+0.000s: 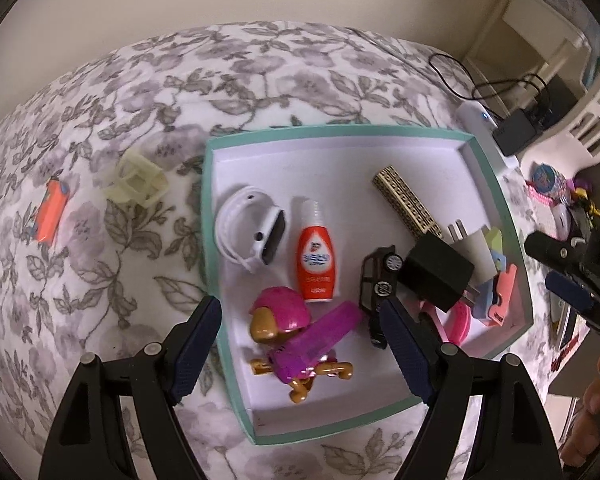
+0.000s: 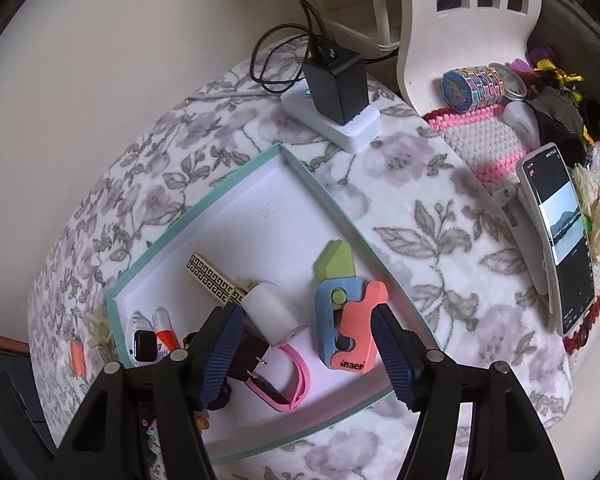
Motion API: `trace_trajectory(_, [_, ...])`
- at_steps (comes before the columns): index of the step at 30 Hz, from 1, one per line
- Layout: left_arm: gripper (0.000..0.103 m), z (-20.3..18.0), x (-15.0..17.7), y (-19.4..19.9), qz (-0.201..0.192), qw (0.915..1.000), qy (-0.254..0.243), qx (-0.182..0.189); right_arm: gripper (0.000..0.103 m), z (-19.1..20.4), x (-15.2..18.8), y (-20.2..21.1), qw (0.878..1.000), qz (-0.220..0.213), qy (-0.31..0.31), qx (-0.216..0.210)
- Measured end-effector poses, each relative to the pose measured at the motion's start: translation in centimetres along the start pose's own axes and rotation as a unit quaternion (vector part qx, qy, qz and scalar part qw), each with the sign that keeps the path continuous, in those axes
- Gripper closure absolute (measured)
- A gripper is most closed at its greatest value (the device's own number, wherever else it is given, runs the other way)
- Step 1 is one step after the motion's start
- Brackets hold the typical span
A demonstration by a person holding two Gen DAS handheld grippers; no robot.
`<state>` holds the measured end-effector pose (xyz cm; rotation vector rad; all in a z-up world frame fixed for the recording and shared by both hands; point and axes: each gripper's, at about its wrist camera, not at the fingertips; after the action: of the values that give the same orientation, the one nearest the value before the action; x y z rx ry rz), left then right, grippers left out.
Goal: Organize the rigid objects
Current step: 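Lower both items into the tray and open both grippers, then move both grippers back toward the orange-blue toy and cream hair clip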
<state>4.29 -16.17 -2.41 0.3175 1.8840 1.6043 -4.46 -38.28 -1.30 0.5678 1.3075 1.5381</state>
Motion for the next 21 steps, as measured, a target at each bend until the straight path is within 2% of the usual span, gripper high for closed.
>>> trace_trajectory(4, [0.018,0.9,0.0,0.1,-0.002,0.9999,0.014,-0.004,0.033,0.3,0.2,-0.3,1.000,0.002,0.007,0.004])
trace_trajectory(6, [0.012,1.4,0.1,0.1,-0.002,0.9997,0.025,-0.005,0.032,0.4,0.3,-0.5,1.000,0.005,0.012,0.005])
trace_trajectory(7, [0.012,1.6,0.1,0.2,-0.003,0.9996,0.028,-0.005,0.030,0.5,0.3,-0.6,1.000,0.006,0.015,0.006])
trace_trajectory(9, [0.012,2.0,0.2,0.2,-0.004,0.9993,0.038,-0.005,0.020,0.7,0.5,-0.7,1.000,0.007,0.020,0.007])
trace_trajectory(13, [0.012,2.6,0.2,0.0,-0.003,0.9988,0.048,-0.003,0.018,1.1,0.7,-1.0,0.999,0.010,0.031,0.008])
trace_trajectory(15, [0.012,2.8,0.3,0.1,-0.004,0.9986,0.053,-0.002,0.010,1.2,0.8,-1.1,0.999,0.009,0.035,0.009])
trace_trajectory(18, [0.012,3.4,0.4,0.1,-0.006,0.9981,0.061,-0.002,0.004,1.4,1.0,-1.2,0.999,0.006,0.043,0.011])
trace_trajectory(21, [0.012,4.9,0.5,0.4,-0.013,0.9964,0.084,0.002,0.003,1.9,1.3,-1.2,0.999,0.002,0.052,0.009])
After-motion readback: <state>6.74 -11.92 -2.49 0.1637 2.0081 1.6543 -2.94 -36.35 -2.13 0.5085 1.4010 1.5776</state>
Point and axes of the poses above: each gripper's, at about its wrist camera, not at the fingertips, and y roughly against the way its jaws point, z to its left, x to its underside, and after that the axes turned 15 degrees about -y, right-handed
